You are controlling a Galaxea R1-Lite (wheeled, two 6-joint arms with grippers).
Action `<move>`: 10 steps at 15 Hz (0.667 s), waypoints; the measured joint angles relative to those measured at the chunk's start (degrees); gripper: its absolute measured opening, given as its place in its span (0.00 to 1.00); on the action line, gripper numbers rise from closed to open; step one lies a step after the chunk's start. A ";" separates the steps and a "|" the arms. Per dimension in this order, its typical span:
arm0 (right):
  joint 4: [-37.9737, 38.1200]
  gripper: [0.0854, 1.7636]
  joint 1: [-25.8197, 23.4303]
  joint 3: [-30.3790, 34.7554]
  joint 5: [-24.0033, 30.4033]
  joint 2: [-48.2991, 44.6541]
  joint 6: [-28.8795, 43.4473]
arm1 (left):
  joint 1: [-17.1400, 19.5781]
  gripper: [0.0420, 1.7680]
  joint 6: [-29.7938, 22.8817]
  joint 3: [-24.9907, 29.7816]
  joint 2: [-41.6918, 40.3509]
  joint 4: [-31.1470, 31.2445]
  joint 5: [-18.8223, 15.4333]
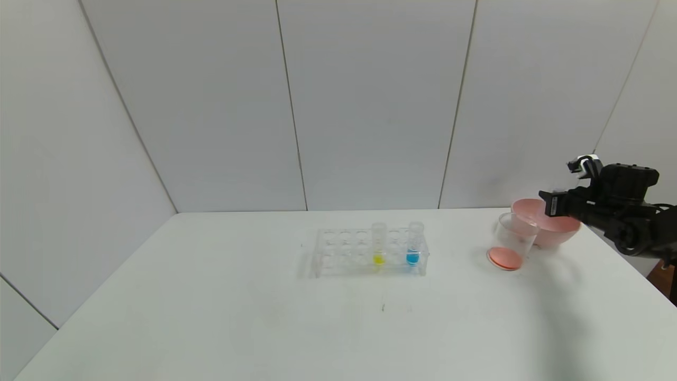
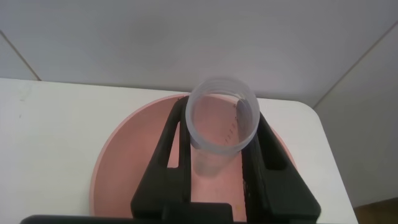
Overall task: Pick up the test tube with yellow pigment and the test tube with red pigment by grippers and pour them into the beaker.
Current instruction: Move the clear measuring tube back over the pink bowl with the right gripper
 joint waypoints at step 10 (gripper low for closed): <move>-0.04 0.65 -0.66 0.43 2.71 -0.30 0.27 | 0.00 0.97 0.00 0.00 0.00 0.00 0.00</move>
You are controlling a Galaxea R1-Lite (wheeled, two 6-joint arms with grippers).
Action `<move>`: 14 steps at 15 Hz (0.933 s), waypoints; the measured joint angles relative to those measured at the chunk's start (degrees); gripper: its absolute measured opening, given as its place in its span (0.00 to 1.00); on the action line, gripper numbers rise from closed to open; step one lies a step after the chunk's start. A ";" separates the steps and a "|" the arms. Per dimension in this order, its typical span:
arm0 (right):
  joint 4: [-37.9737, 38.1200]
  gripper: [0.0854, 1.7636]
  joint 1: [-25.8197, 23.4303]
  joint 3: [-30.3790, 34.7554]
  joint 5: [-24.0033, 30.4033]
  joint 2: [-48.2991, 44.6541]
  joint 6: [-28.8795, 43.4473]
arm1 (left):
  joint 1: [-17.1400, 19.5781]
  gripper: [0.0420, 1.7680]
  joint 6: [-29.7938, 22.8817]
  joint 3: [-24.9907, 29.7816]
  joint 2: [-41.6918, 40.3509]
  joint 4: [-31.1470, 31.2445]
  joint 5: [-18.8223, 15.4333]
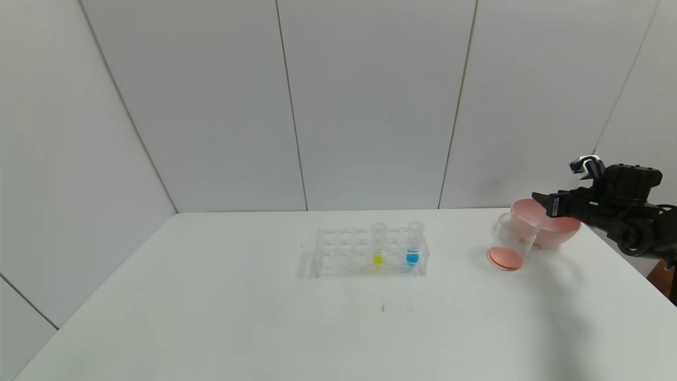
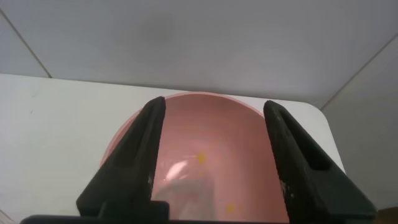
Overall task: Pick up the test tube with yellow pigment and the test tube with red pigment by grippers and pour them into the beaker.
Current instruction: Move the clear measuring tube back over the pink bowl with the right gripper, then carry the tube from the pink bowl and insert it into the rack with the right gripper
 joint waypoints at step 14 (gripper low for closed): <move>11.45 0.91 3.95 -0.09 -10.13 -10.12 1.38 | 0.00 0.97 0.00 0.00 0.00 0.00 0.00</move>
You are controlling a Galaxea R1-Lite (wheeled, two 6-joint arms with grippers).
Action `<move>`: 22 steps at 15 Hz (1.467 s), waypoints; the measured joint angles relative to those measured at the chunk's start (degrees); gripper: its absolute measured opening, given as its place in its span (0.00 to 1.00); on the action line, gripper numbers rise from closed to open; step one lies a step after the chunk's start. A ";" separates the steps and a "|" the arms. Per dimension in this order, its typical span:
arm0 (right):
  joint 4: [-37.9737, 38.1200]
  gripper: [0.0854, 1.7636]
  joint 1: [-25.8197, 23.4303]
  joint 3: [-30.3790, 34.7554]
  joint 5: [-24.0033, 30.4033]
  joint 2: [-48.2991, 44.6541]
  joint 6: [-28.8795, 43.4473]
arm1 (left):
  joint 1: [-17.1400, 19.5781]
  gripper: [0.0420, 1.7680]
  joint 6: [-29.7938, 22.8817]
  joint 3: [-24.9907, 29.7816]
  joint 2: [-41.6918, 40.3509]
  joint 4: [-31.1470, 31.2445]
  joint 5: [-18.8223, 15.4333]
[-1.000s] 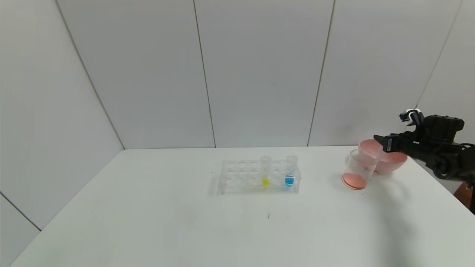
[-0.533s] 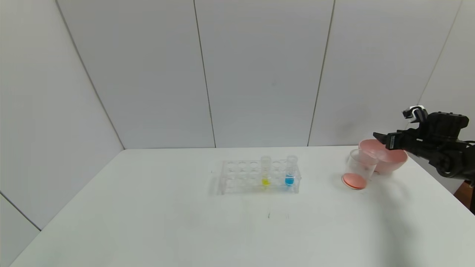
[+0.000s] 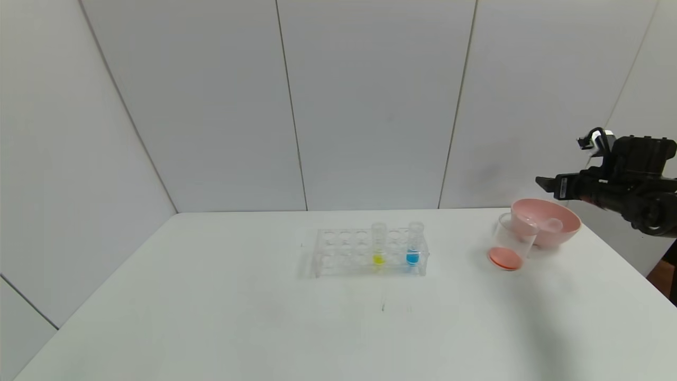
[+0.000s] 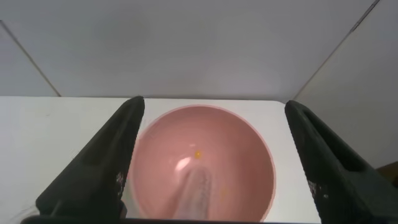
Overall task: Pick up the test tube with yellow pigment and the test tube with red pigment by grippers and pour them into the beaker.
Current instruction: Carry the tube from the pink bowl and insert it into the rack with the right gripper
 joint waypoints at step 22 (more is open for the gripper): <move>2.82 0.96 45.71 28.28 -24.87 -23.78 19.09 | -0.02 0.97 0.02 0.00 0.00 0.00 -0.02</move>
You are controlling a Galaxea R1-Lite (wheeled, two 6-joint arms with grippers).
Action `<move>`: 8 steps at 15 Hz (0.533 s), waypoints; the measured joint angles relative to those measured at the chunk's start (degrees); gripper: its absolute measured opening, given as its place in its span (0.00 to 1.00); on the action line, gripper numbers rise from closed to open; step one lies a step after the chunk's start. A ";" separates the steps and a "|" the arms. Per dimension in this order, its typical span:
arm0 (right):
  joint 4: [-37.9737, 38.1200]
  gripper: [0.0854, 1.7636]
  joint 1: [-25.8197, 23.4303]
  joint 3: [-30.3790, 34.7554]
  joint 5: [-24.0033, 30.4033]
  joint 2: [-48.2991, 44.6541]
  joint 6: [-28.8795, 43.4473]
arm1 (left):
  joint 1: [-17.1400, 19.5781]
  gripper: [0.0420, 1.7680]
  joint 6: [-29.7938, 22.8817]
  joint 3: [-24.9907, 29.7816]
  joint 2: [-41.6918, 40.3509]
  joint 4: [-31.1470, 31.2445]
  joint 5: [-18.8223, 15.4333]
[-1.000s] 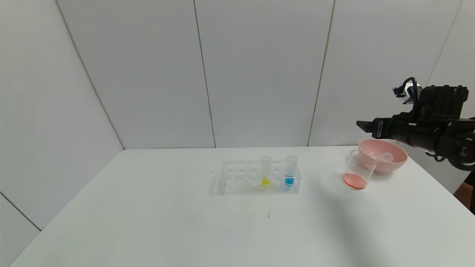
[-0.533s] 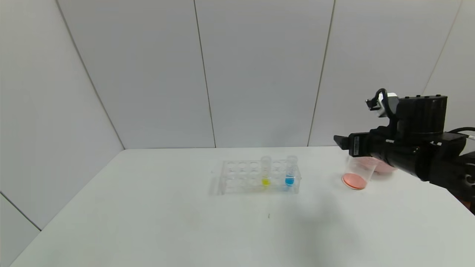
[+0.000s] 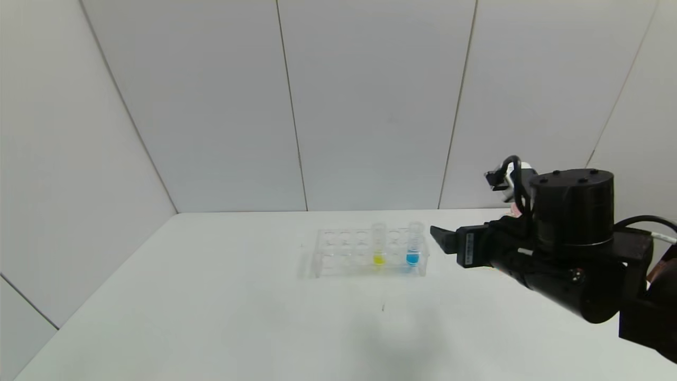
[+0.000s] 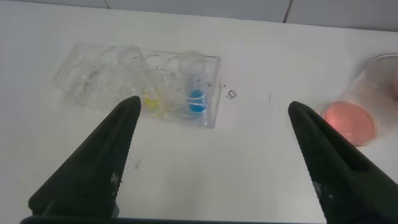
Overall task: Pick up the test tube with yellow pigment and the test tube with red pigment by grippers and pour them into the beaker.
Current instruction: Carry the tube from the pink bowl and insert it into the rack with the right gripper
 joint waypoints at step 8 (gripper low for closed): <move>-0.30 0.96 13.95 -7.50 -14.18 10.93 2.29 | 0.02 0.97 -0.02 0.00 0.00 -0.02 0.00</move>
